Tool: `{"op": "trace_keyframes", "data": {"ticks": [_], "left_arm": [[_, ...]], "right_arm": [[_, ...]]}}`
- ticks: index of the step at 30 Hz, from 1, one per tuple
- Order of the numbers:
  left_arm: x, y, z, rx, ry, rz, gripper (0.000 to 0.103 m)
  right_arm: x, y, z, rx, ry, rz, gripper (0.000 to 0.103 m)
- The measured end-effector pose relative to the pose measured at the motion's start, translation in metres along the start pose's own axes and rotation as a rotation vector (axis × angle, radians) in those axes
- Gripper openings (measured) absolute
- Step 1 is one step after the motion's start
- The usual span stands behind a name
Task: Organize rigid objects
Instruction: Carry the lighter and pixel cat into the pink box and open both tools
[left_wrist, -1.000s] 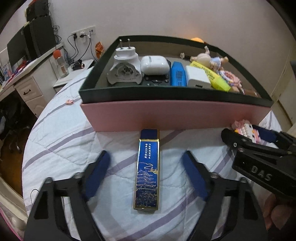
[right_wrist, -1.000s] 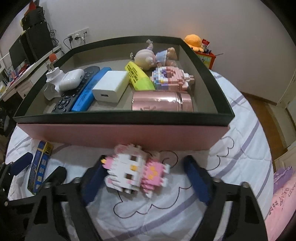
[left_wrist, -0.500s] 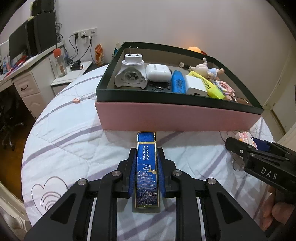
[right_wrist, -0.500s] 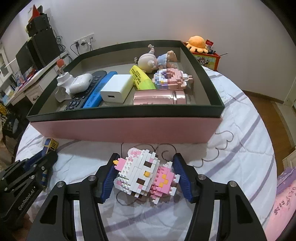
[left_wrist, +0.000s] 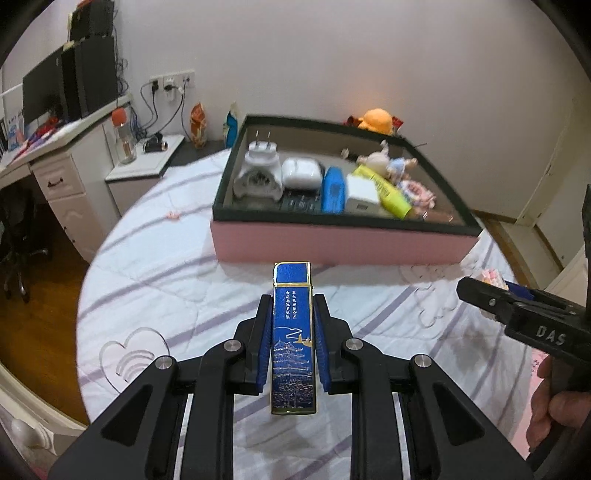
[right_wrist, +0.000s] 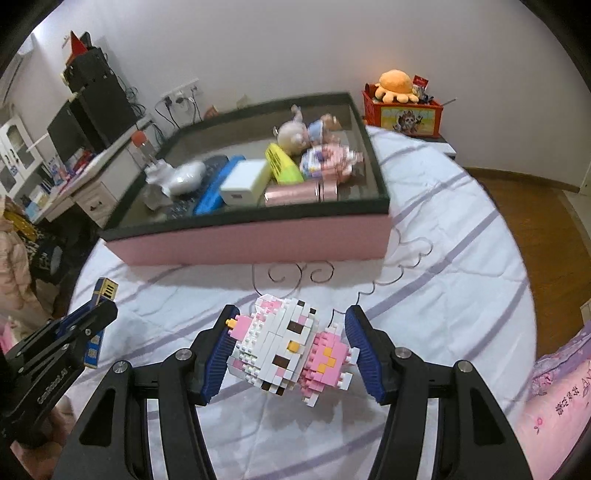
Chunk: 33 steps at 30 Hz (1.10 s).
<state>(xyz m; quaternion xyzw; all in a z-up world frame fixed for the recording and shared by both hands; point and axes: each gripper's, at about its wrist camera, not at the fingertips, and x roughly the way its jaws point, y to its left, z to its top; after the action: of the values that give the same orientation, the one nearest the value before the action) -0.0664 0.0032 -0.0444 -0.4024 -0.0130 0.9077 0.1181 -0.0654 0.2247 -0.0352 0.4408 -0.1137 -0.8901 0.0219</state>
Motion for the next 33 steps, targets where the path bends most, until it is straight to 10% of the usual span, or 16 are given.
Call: {"op": "trace_keyframes", "data": {"ticks": [15,33], "left_arm": [[-0.011,-0.018,0.107,0.036,-0.148,-0.056,0.020],[0.133,-0.024,0.169,0.027,0.010,-0.062,0.020]], "right_arm": [[-0.030,0.018,0.108,-0.080,-0.149,0.014,0.061],[0.104,0.010,0.171,0.002,0.069,0.115,0.061]]}}
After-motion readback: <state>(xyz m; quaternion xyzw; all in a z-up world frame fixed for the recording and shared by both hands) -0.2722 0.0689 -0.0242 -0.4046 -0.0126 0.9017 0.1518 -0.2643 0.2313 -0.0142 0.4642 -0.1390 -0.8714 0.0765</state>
